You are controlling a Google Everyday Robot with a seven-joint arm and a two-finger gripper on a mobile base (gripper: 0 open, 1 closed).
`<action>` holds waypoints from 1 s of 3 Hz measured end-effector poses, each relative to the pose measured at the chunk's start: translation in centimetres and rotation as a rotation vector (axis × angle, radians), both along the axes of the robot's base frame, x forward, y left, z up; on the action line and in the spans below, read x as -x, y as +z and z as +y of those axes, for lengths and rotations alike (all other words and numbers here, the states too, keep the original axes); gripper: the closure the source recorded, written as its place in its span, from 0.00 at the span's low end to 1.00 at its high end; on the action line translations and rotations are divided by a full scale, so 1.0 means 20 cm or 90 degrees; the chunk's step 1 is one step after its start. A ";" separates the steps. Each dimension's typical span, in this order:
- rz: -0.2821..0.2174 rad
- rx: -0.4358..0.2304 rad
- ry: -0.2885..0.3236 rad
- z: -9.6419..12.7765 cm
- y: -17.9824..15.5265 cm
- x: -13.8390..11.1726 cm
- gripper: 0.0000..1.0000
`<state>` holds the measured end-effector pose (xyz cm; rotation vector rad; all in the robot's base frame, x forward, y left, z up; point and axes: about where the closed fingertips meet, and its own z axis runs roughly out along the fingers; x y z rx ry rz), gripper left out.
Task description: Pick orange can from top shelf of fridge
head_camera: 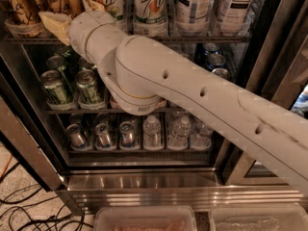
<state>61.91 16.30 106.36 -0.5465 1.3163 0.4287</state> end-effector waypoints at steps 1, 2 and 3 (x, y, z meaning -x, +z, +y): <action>0.003 0.002 -0.003 0.00 0.00 -0.01 0.28; 0.023 0.010 -0.013 0.07 -0.02 0.00 0.28; 0.023 0.010 -0.013 0.07 -0.01 0.00 0.27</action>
Offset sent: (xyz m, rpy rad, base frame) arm 0.0009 0.0393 -0.0237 -0.0237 0.1358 -0.0723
